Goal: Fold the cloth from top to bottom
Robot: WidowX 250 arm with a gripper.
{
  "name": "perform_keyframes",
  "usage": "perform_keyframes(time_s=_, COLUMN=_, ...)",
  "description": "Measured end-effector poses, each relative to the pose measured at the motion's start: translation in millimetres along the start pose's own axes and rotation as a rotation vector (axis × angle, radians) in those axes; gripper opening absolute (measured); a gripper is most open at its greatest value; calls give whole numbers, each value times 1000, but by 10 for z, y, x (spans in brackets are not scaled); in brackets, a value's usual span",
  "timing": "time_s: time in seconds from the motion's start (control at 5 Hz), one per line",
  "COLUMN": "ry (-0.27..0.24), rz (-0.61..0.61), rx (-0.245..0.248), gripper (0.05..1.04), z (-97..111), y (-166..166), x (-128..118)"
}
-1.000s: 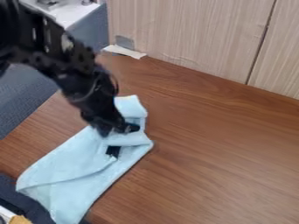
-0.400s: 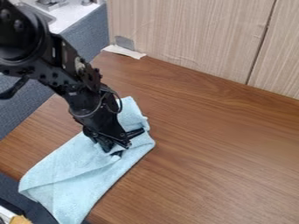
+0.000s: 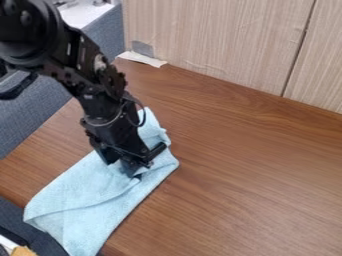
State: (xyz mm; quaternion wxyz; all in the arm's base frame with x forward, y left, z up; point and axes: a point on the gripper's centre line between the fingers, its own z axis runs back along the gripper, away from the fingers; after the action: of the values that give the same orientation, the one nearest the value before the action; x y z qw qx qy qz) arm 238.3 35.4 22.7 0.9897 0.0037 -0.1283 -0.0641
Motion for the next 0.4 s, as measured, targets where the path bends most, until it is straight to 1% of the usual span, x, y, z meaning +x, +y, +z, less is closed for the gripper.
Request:
perform_keyframes(time_s=0.2, ry=-23, rz=13, rx=-40, gripper=975, z=89, y=39, x=147)
perform_keyframes(time_s=0.4, ry=-47, rz=9, rx=-60, gripper=1005, z=254, y=52, x=244)
